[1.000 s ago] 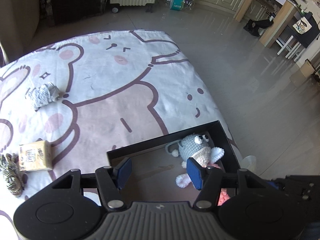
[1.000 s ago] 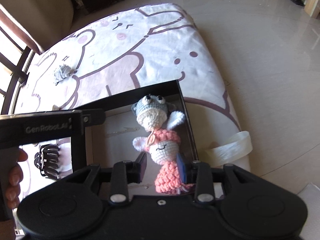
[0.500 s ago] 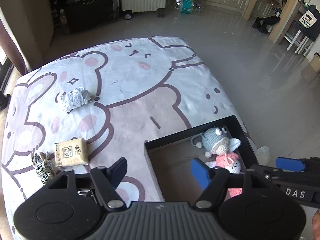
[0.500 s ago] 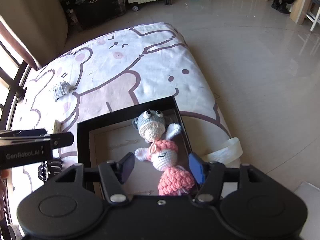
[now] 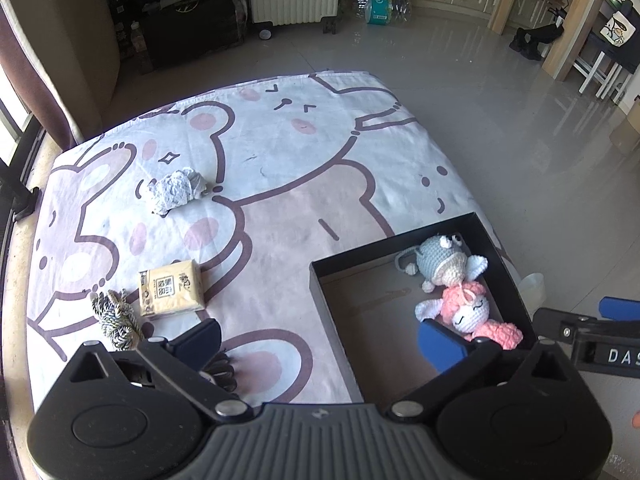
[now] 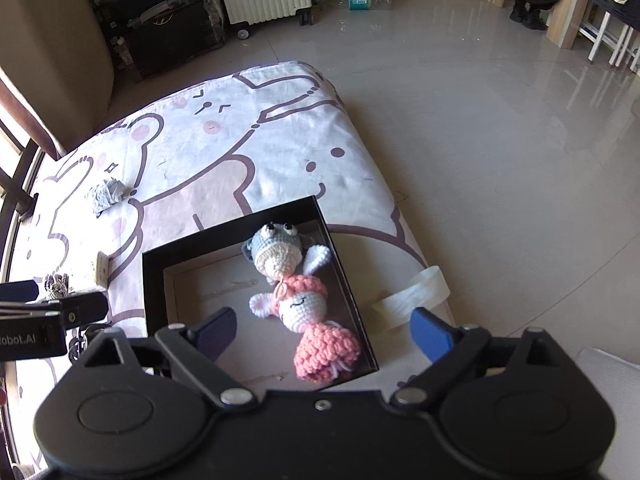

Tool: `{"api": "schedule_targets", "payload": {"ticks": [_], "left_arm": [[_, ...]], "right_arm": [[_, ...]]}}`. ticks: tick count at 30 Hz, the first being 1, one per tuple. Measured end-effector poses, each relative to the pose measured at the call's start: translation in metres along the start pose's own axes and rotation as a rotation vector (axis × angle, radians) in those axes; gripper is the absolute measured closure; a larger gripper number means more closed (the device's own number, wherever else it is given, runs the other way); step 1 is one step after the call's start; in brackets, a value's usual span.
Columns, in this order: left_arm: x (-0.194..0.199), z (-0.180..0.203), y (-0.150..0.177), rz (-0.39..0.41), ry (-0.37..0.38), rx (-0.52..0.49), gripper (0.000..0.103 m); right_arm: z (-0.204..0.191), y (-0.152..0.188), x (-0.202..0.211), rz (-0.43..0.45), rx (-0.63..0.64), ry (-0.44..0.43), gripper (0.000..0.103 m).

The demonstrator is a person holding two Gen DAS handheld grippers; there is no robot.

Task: Organize objects
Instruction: 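Withdraw both tools from the box back over the bed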

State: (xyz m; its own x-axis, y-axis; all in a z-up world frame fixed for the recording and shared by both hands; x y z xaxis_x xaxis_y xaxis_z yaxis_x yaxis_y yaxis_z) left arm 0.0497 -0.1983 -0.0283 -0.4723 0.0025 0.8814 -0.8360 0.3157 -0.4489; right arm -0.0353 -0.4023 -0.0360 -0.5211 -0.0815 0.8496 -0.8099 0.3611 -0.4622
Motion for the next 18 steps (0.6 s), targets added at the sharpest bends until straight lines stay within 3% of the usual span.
{"api": "schedule_targets", "payload": {"ticks": [18], "left_arm": [[0.0081, -0.0082, 0.0061, -0.013, -0.002, 0.035, 0.000]], "right_arm": [[-0.0059, 0.0036, 0.0097, -0.015, 0.028, 0.021, 0.002]]}}
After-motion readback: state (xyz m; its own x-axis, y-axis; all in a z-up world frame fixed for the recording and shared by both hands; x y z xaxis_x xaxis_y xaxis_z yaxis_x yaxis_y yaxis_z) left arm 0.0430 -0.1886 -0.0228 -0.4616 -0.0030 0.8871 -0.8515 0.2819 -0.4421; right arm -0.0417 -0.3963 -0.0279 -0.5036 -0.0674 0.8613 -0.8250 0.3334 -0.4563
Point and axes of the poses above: each gripper's, at about its wrist camera, not at the fingertips, and x roughly against the way its jaws point, z to its right, y to its underside, the point moved 4 cm from there along -x, roughly the way its jaws point, and after that the axes turned 11 degrees about -y, right-handed, at the moved point
